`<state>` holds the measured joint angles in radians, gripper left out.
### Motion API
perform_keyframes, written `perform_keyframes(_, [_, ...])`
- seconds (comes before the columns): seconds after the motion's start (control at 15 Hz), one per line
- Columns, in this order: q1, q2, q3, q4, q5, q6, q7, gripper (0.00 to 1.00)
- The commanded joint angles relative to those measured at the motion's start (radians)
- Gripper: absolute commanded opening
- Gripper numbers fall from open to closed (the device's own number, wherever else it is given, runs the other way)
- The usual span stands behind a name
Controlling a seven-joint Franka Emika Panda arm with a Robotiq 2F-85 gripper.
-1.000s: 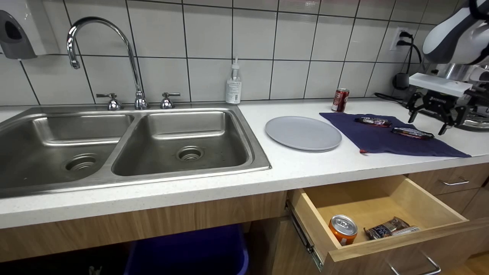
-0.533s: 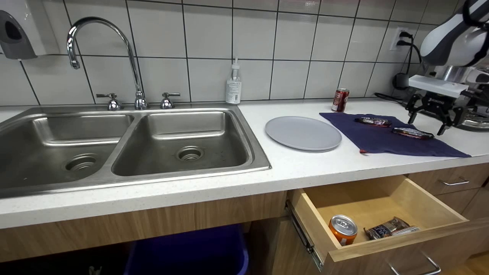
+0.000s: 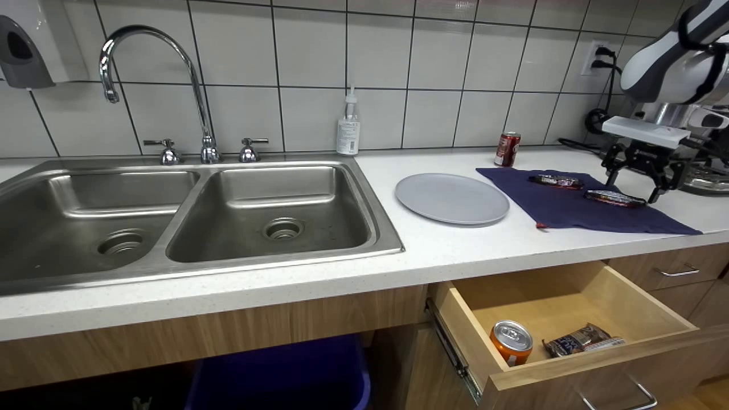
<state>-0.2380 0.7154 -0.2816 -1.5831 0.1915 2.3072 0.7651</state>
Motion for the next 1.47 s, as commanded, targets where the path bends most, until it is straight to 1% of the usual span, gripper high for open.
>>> perform_keyframes(0.0, [-0.03,0.054,0.019,0.094,0.018,-0.057,-0.017,1.0])
perform_keyframes(0.6, [-0.036,0.105,0.021,0.166,0.018,-0.09,-0.016,1.0])
perform_keyframes(0.67, [-0.036,0.107,0.021,0.17,0.017,-0.091,-0.015,0.75])
perform_keyframes(0.73, [-0.035,0.108,0.022,0.172,0.017,-0.09,-0.016,0.74])
perform_keyframes(0.87, [-0.034,0.109,0.022,0.177,0.016,-0.092,-0.016,0.58])
perform_keyframes(0.93, [-0.033,0.109,0.022,0.179,0.015,-0.093,-0.016,0.49])
perform_keyframes(1.33, [-0.031,0.1,0.02,0.171,0.013,-0.087,-0.017,0.03])
perform_keyframes(1.4, [-0.031,0.096,0.019,0.167,0.012,-0.084,-0.017,0.0])
